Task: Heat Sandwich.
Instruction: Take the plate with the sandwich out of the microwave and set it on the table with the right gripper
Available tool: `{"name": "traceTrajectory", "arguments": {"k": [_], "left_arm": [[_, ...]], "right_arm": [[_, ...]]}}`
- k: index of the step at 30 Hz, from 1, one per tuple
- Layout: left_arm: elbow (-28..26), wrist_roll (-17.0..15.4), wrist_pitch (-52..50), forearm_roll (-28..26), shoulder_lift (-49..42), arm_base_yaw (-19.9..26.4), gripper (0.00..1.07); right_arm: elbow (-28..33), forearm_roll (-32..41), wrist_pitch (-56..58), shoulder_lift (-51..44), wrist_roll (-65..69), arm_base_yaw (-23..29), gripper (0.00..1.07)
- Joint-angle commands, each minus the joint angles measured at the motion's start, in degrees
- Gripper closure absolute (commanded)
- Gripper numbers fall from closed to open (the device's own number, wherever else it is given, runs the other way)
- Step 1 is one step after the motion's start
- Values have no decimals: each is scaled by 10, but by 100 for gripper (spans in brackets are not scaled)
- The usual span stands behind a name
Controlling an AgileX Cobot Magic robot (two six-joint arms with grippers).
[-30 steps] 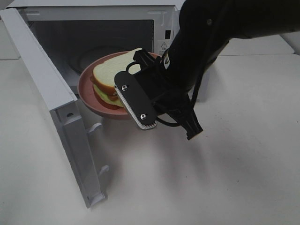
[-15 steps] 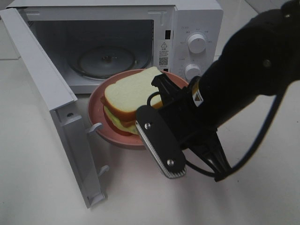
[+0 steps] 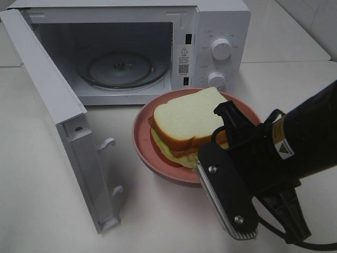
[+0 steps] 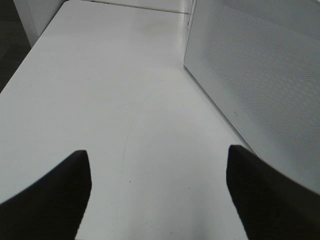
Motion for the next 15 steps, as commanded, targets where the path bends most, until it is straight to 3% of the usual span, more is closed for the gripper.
{"name": "traceTrajectory", "arguments": {"k": [1, 15], "left_arm": [[1, -3, -7, -1, -10, 1, 35], [1, -3, -7, -1, -10, 1, 35]], "right_arm": [[15, -13, -5, -28, 36, 0, 107], [36, -34, 35, -58, 170, -2, 107]]}}
